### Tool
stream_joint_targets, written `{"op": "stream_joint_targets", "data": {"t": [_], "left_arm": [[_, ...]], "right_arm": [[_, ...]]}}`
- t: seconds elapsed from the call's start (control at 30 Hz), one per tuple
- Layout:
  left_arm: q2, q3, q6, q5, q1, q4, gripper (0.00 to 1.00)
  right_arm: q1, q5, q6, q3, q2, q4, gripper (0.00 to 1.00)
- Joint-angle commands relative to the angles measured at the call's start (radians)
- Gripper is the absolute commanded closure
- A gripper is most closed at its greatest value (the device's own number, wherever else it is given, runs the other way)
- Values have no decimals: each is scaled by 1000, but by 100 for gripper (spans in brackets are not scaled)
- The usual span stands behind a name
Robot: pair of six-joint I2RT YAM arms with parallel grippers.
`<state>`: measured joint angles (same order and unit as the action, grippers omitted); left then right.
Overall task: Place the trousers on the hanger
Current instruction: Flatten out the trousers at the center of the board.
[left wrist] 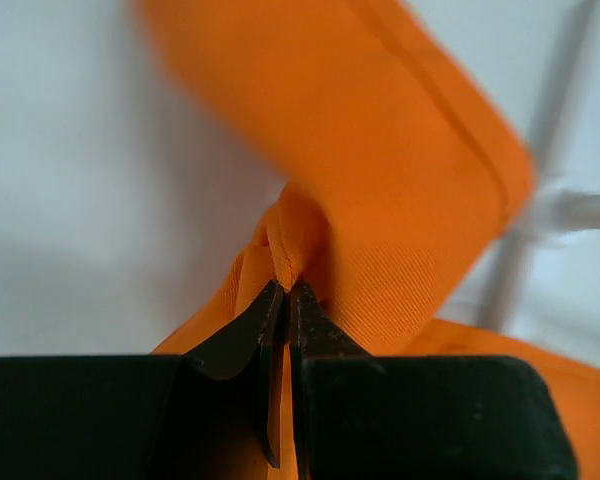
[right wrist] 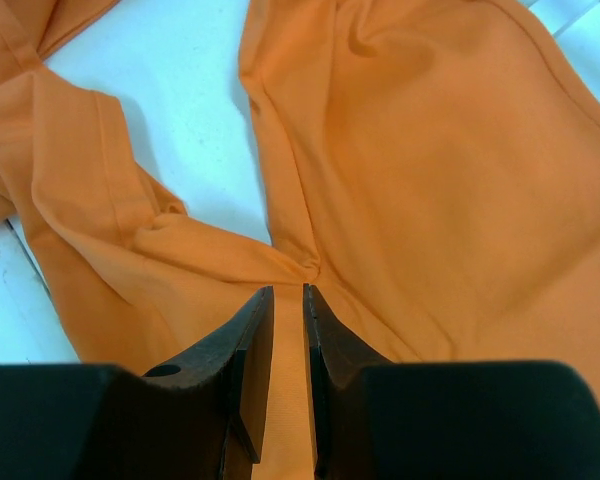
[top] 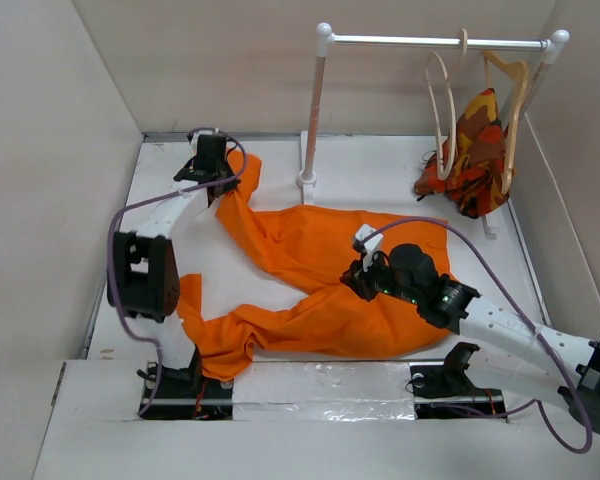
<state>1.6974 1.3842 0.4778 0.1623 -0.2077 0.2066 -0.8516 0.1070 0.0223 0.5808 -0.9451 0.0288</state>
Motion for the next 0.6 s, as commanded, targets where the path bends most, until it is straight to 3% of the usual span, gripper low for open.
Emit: {"op": "stream_joint_targets", "data": {"t": [0.0,0.1,0.2,0.23,0.27,0.37,0.5,0.57], "left_arm": [[22,-39,1,-13,74,-1,100],[41,18,-5,-37,83,2,100],[61,67,-31,-69,70,16,79],[62,75,-41,-64,54,20,67],[59,78,-48,-55,54,25,65],[4,40,-47,5,89,-1,58],[-21,-19,-1,-49,178,-102,56],[49,18,-4,-61,188,-102,56]], "right_arm": [[3,4,-12,28,5,19,76],[3,8,-10,21,5,-16,76],[3,25,-9,36,-17,-18,76],[3,28,-7,42,-23,-18,76],[3,31,-7,50,-40,-18,76],[-6,31,-10,70,-60,-17,76],[-17,33,-10,83,-98,-18,76],[-26,31,-12,93,-107,-18,85]]}}
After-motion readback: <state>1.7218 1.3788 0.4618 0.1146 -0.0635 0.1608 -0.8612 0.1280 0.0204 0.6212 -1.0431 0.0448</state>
